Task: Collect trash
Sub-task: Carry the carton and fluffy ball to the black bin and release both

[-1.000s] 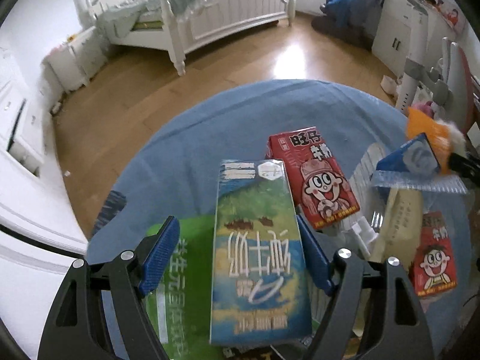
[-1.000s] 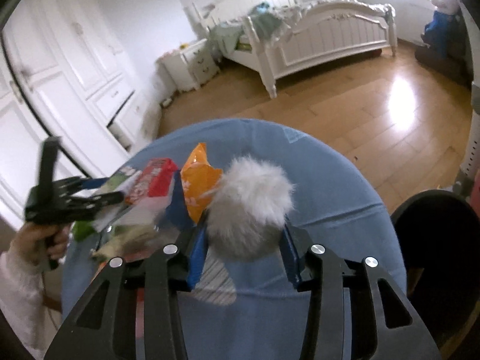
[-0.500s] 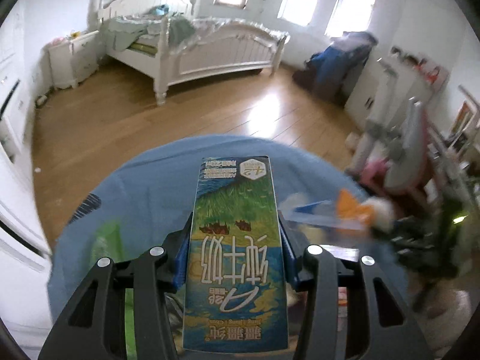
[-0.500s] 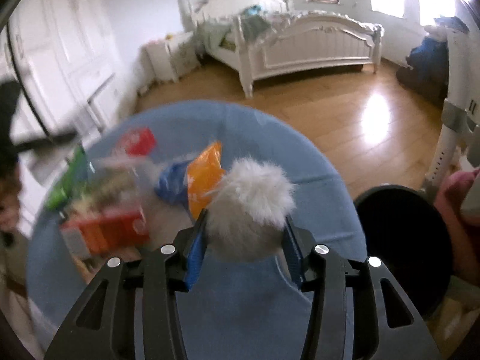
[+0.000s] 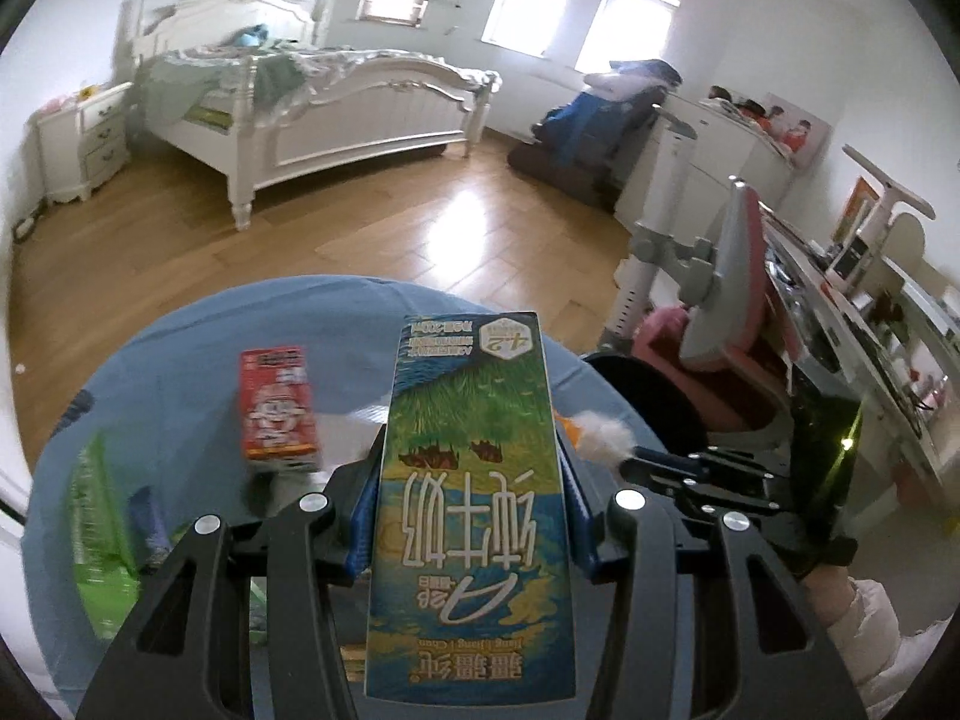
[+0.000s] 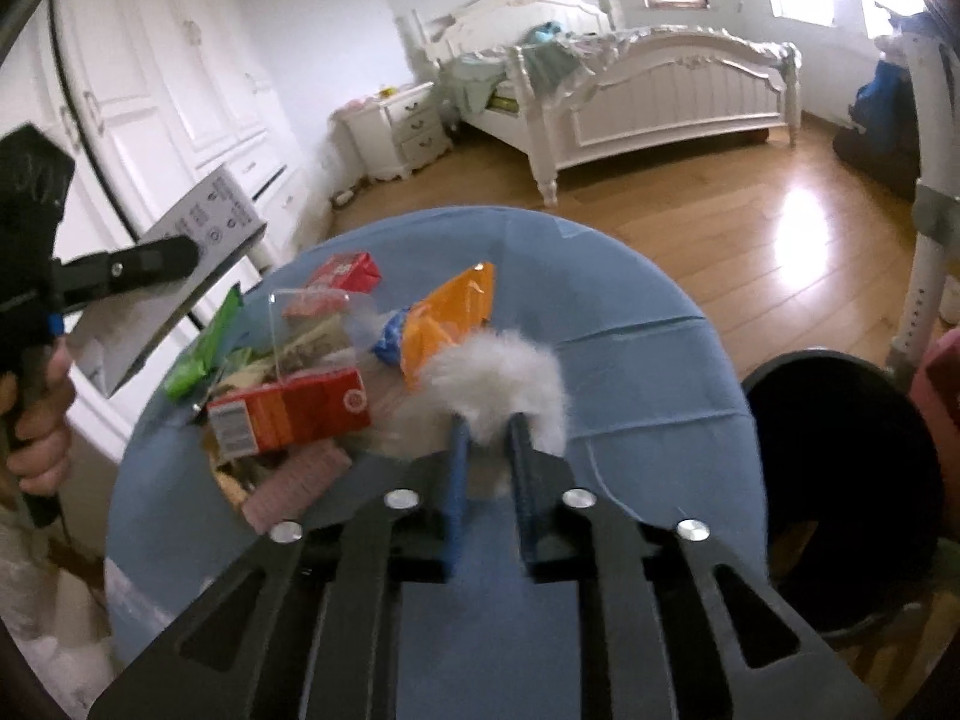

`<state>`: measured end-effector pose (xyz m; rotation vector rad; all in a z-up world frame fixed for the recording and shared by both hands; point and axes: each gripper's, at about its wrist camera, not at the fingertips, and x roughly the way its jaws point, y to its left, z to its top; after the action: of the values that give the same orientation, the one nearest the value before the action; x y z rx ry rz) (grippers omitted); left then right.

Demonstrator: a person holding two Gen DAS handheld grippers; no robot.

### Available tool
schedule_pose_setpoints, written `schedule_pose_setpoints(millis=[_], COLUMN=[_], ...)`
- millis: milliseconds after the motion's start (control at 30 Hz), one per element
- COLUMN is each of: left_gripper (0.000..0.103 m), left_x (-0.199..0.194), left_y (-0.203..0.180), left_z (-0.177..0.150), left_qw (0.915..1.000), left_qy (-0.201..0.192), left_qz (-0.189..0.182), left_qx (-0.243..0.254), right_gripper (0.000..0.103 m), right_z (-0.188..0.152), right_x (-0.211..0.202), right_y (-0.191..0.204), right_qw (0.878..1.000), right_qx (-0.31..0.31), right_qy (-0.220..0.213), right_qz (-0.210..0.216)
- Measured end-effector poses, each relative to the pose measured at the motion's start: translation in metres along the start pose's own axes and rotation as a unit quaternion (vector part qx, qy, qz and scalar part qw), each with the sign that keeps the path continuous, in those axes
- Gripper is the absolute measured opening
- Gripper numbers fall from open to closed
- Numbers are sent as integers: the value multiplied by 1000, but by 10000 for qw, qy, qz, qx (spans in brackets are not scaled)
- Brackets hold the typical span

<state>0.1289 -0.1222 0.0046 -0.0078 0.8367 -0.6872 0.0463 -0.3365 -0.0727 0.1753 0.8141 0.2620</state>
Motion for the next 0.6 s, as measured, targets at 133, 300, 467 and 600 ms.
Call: schedule_pose_setpoints(millis=[133, 300, 467, 600], left_gripper=[49, 49, 49, 49], left_x=[8, 11, 12, 10], left_y=[-12, -22, -30, -31], left_z=[-2, -7, -11, -11], left_qw=[9999, 9999, 9998, 9998], left_qy=[72, 121, 155, 134], left_qz=[-47, -96, -107, -82], left_qx=[54, 58, 42, 77], right_gripper=[26, 84, 42, 41], right_z=[-3, 0, -1, -2], right_x=[0, 13, 41, 1], right_y=[-17, -28, -6, 9], right_qw=[9990, 9972, 9989, 9994], right_qx=[416, 612, -125, -310], right_qy=[8, 8, 428, -168], right_qz=[174, 427, 145, -52])
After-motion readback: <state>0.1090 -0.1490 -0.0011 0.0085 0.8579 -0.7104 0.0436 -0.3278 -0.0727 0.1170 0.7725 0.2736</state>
